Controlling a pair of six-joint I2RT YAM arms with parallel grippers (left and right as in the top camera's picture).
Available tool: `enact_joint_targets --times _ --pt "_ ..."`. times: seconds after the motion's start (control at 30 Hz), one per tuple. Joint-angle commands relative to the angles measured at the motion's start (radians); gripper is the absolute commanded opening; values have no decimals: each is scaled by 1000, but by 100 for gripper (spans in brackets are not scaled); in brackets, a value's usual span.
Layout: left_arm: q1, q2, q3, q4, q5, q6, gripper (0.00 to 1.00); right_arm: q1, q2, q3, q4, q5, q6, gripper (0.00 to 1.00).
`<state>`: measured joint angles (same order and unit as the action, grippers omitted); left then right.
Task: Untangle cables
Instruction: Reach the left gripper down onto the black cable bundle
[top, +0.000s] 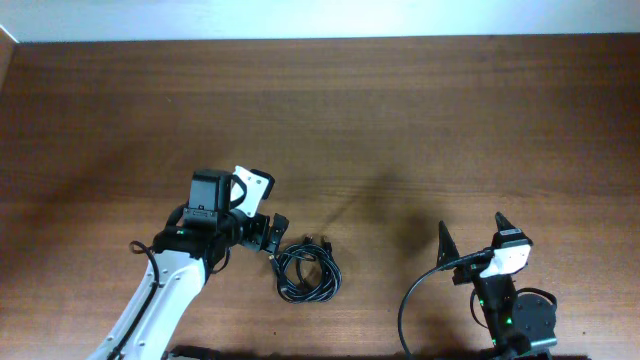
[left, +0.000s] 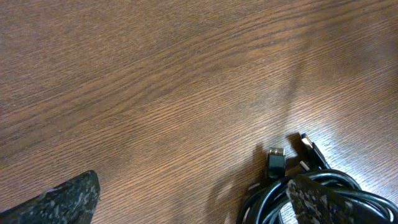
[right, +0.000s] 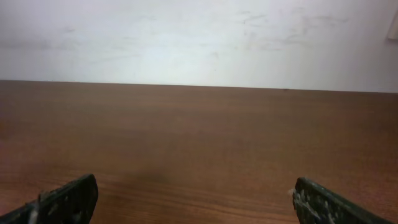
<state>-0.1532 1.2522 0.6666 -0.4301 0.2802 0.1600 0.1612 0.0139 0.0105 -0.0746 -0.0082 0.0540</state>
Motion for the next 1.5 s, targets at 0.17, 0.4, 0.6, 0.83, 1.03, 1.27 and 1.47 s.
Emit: enact_joint_targets --times 0.17,0.4,0.6,0.83,1.03,1.27,1.47 --pt "-3 5 28 2 12 14 99 -5 -8 -5 -5 -6 10 99" --pt "-3 5 28 7 12 14 99 -5 -8 -5 -5 -6 10 99" --pt "-3 5 28 36 74 14 99 -5 -8 -5 -5 -6 10 99" --pt "-3 5 28 40 75 14 98 -5 -8 -5 -5 -6 10 99" --pt "-3 5 28 54 200 14 99 -5 -8 -5 -5 -6 10 99" --pt "-6 5 28 8 254 101 99 -5 -8 -5 -5 -6 10 99" --pt "-92 5 28 14 334 198 99 -5 -8 -5 -5 -6 10 99"
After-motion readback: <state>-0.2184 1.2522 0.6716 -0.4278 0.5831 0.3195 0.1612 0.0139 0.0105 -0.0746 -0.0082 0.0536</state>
